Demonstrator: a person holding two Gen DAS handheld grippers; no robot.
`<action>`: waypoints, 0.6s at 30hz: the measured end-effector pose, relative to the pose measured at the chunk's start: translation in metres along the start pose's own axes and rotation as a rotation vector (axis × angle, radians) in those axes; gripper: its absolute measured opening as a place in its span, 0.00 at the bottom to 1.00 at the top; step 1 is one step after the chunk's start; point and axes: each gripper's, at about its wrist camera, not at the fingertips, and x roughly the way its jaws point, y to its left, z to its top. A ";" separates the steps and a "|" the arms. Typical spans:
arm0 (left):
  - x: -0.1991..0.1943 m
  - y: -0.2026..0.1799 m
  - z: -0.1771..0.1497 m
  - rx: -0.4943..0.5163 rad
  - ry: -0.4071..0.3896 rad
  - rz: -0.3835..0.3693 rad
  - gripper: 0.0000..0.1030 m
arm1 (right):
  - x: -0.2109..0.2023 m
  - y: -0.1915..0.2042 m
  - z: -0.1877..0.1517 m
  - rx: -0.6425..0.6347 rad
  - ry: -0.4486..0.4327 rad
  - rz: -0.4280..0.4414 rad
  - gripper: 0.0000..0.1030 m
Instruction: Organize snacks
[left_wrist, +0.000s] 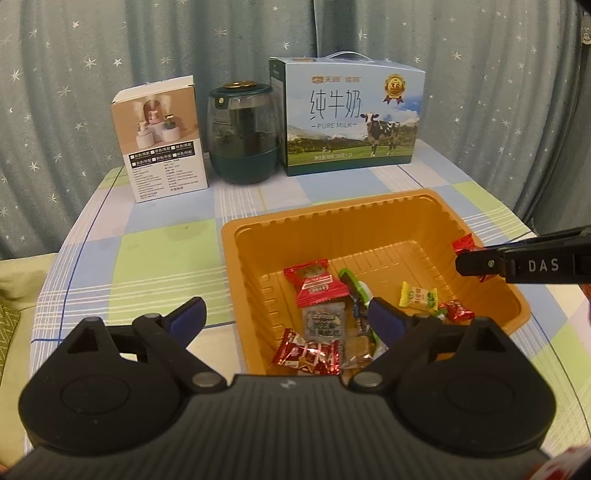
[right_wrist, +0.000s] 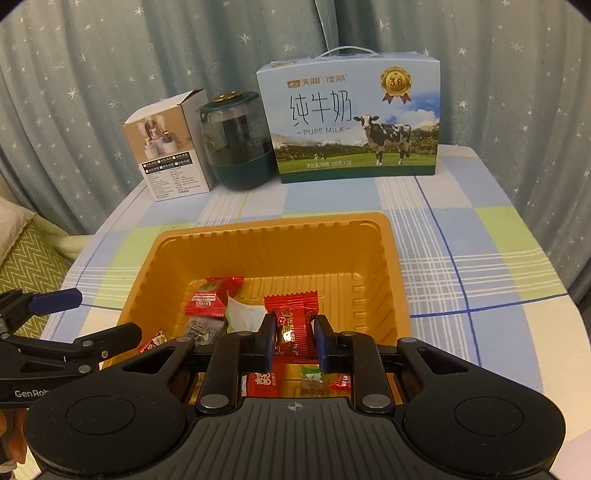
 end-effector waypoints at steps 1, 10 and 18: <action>0.000 0.001 -0.001 -0.002 0.000 0.000 0.91 | 0.002 -0.002 0.000 0.014 0.004 0.025 0.22; -0.003 0.002 -0.008 0.012 -0.010 0.020 0.98 | -0.003 -0.017 -0.002 0.088 -0.017 0.023 0.72; -0.013 0.004 -0.014 0.003 -0.022 0.045 1.00 | -0.018 -0.019 -0.004 0.082 -0.018 -0.015 0.72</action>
